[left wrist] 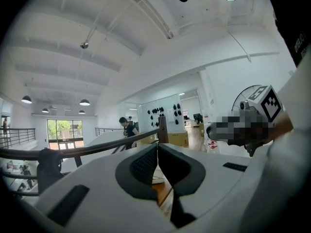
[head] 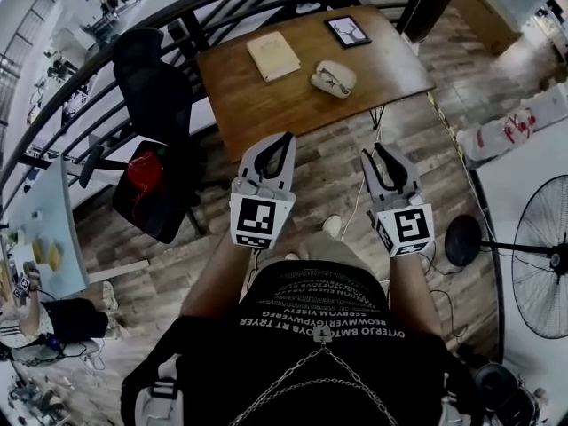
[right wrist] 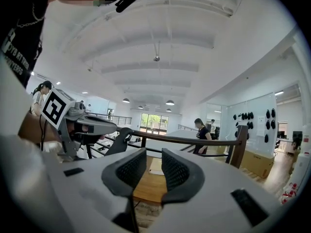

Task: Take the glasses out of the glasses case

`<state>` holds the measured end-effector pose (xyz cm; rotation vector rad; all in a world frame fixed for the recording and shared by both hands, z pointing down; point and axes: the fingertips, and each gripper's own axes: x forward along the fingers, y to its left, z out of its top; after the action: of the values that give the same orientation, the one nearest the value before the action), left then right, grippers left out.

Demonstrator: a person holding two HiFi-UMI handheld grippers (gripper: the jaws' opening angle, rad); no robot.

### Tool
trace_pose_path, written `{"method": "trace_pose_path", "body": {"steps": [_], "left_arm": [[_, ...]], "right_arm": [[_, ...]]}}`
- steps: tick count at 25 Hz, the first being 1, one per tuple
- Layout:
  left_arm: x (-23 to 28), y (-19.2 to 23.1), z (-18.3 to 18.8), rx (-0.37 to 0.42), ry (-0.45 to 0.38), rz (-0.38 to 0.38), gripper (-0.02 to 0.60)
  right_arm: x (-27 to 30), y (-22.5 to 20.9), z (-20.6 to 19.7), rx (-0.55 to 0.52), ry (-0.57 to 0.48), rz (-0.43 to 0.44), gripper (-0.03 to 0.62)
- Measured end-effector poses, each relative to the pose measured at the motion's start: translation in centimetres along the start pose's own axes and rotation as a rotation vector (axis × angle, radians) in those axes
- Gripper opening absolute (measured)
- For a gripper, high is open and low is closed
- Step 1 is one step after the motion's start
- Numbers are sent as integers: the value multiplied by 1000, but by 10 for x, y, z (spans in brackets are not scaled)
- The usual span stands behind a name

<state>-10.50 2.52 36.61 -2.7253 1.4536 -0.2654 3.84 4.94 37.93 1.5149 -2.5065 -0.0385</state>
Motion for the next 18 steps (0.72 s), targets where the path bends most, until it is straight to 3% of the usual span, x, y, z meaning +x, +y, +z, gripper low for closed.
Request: {"method": "trace_pose_path", "body": {"steps": [18], "left_arm": [[95,-13,11,19,42,19,29]], "right_arm": [[50,-84,-4,15,-26,70,104]]}}
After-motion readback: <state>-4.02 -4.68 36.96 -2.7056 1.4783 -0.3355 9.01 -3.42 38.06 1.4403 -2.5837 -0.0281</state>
